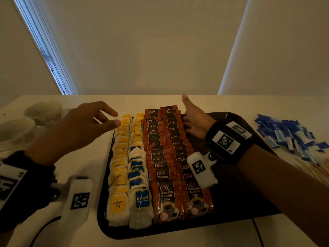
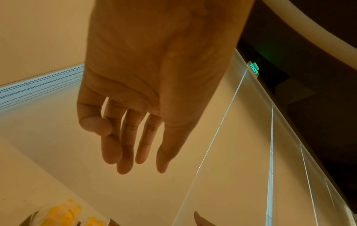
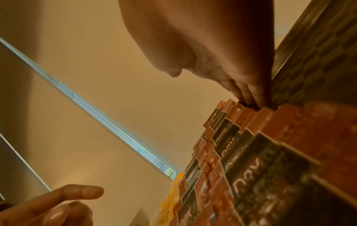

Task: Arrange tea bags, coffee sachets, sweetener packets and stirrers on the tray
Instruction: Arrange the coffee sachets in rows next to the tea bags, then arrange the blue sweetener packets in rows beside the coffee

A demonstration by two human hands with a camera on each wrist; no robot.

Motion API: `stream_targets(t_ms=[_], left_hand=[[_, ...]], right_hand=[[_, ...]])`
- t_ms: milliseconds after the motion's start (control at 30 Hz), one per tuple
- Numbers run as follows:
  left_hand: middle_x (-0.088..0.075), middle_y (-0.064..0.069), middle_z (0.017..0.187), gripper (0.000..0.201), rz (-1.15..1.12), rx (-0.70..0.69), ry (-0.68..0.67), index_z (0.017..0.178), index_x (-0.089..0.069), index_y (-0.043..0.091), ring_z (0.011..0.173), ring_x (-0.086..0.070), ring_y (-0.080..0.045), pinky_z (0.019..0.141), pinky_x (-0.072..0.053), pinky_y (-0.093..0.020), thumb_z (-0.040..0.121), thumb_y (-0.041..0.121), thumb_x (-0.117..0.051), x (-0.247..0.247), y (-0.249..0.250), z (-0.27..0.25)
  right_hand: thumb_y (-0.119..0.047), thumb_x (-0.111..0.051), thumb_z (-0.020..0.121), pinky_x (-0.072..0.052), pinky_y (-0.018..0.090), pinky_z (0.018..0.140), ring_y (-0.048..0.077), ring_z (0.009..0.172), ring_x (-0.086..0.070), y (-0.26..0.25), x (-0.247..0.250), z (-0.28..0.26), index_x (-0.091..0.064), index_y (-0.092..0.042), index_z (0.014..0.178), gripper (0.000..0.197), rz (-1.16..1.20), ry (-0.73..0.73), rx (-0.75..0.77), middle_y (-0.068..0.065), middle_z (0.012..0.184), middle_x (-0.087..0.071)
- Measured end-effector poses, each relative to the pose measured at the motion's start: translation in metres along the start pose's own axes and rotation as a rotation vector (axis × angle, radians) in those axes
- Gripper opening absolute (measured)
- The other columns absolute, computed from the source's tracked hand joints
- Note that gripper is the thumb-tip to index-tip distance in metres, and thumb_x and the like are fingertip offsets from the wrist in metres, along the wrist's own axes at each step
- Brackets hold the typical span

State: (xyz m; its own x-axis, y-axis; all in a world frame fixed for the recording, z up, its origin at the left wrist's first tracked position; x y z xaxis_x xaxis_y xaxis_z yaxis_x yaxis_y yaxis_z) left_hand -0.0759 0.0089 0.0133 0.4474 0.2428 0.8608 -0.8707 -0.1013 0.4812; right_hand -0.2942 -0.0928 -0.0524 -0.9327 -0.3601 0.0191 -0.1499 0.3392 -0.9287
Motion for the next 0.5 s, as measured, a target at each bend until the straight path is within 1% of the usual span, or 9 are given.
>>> stream_targets(t_ms=[67,167,200,300,333,433,500], left_hand=[[-0.059,0.01,0.08,0.038,-0.003,0.005,-0.015,0.102,-0.059,0.029,0.074,-0.059,-0.009,0.063,-0.044,-0.023,0.073,0.053,-0.058,-0.004,-0.002,0.0],[-0.058,0.01,0.08,0.046,-0.031,0.006,-0.046,0.102,-0.058,0.029,0.074,-0.06,-0.012,0.07,-0.05,-0.032,0.066,0.057,-0.053,-0.011,-0.005,0.001],[-0.058,0.011,0.08,0.043,-0.034,0.006,-0.048,0.102,-0.058,0.029,0.074,-0.06,-0.012,0.07,-0.051,-0.032,0.068,0.056,-0.054,-0.012,-0.005,0.001],[-0.058,0.011,0.078,0.028,-0.033,-0.007,-0.025,0.101,-0.058,0.028,0.071,-0.06,-0.01,0.063,-0.046,-0.024,0.078,0.044,-0.061,-0.011,-0.004,0.003],[-0.058,0.011,0.077,0.025,-0.032,-0.011,-0.02,0.101,-0.057,0.028,0.07,-0.06,-0.01,0.062,-0.045,-0.022,0.08,0.041,-0.062,-0.01,-0.003,0.003],[-0.06,0.01,0.077,0.022,-0.053,-0.019,-0.019,0.1,-0.057,0.029,0.069,-0.062,-0.01,0.06,-0.045,-0.023,0.081,0.04,-0.062,-0.011,-0.003,0.002],[-0.062,0.008,0.078,0.022,-0.087,-0.026,-0.02,0.099,-0.058,0.028,0.069,-0.062,-0.011,0.059,-0.044,-0.024,0.081,0.039,-0.061,-0.009,0.0,-0.001]], right_hand=[[-0.061,-0.019,0.094,-0.022,0.043,0.115,0.028,0.136,-0.034,0.002,0.0,0.002,-0.02,-0.005,0.147,0.076,0.019,-0.007,-0.014,0.016,0.147,-0.036],[-0.06,-0.021,0.095,-0.022,0.043,0.114,0.028,0.138,-0.031,0.002,0.005,0.006,-0.016,-0.007,0.148,0.075,-0.004,0.037,-0.006,0.016,0.149,-0.033],[-0.06,-0.021,0.095,-0.022,0.043,0.113,0.029,0.138,-0.03,0.003,0.006,0.007,-0.015,-0.008,0.149,0.076,0.001,0.031,-0.007,0.016,0.149,-0.032],[-0.062,-0.024,0.094,-0.027,0.043,0.111,0.03,0.135,-0.034,0.007,0.003,0.01,-0.012,-0.008,0.149,0.078,0.054,-0.038,-0.016,0.017,0.147,-0.034],[-0.062,-0.025,0.093,-0.026,0.044,0.111,0.031,0.136,-0.032,0.008,0.005,0.01,-0.011,-0.009,0.15,0.079,0.05,-0.038,-0.014,0.018,0.148,-0.033],[-0.064,-0.03,0.091,-0.019,0.049,0.115,0.032,0.141,-0.021,0.008,0.021,0.004,-0.013,-0.014,0.151,0.079,-0.039,0.022,0.002,0.017,0.154,-0.02],[-0.063,-0.034,0.09,-0.021,0.049,0.114,0.031,0.141,-0.022,0.01,0.034,-0.009,-0.016,-0.016,0.15,0.079,-0.131,0.045,0.007,0.015,0.154,-0.02]])
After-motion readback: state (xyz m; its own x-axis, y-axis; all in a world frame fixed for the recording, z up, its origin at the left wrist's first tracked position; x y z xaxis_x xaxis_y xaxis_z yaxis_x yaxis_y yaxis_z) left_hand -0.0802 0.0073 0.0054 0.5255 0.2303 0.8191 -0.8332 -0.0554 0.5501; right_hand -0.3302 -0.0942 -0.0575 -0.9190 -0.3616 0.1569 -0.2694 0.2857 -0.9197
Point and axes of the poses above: each hand's wrist, its own z-axis towards the middle knuckle, its own x-axis out of the back of the hand, y = z × x, the point moved 10 cm from there along z, towards the middle knuckle
